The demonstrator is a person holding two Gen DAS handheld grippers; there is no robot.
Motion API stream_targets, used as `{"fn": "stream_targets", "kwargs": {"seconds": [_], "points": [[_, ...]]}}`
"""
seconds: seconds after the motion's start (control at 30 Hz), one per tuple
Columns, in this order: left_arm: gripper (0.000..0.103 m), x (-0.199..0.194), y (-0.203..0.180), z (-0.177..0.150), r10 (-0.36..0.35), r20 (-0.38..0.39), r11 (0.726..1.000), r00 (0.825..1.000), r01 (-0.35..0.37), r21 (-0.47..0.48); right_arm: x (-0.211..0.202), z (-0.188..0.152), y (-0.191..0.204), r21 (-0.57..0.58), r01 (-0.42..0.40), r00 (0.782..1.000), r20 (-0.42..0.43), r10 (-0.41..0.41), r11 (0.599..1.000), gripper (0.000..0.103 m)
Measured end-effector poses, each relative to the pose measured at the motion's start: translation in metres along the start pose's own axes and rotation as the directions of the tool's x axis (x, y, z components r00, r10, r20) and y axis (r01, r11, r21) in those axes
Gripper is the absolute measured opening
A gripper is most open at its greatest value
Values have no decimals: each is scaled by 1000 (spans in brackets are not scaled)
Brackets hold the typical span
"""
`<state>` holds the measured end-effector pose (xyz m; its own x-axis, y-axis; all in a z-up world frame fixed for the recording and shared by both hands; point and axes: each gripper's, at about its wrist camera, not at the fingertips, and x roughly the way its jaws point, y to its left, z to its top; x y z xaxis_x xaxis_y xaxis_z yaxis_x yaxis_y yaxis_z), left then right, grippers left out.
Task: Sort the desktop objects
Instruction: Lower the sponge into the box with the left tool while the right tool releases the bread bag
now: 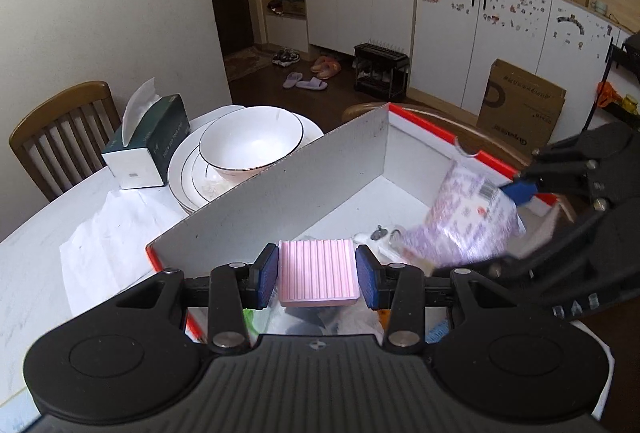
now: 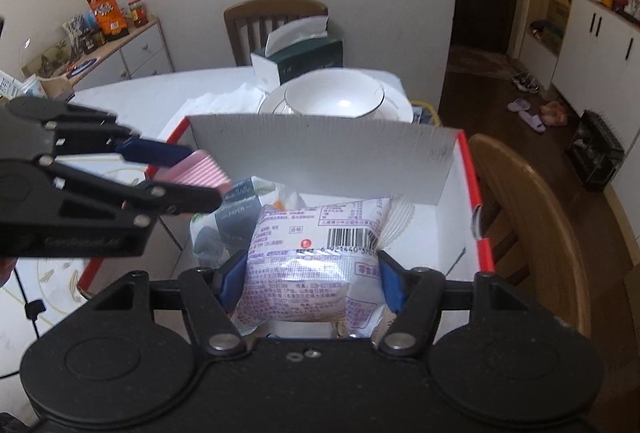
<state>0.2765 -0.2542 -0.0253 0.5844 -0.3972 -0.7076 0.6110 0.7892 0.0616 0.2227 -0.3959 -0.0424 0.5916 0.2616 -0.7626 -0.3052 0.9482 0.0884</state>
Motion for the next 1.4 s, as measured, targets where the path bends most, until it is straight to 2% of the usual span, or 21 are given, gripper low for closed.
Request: {"fn": "stream_targets", "kwargs": {"seconds": [0.2, 0.57, 0.87, 1.27, 1.33, 1.4], "points": [[41, 24, 0, 3, -16, -32, 999, 999, 17, 31, 20, -3, -8, 9, -17, 998, -68, 17, 1000, 65], [41, 52, -10, -4, -30, -95, 995, 995, 39, 87, 40, -10, -11, -14, -40, 990, -132, 38, 999, 65], [41, 66, -4, -14, -49, -157, 996, 986, 61, 71, 42, -10, -14, -24, -68, 989, -135, 64, 997, 66], [41, 72, -2, -14, -84, -215, 994, 973, 96, 47, 50, -8, -7, -41, -58, 987, -151, 52, 997, 69], [42, 71, -2, -14, -88, -214, 994, 973, 100, 43, 51, -8, -7, -37, -54, 988, -149, 48, 998, 70], [48, 69, -1, -15, -85, -211, 994, 974, 96, 42, 49, -9, -8, -35, -52, 988, -145, 46, 998, 71]]}}
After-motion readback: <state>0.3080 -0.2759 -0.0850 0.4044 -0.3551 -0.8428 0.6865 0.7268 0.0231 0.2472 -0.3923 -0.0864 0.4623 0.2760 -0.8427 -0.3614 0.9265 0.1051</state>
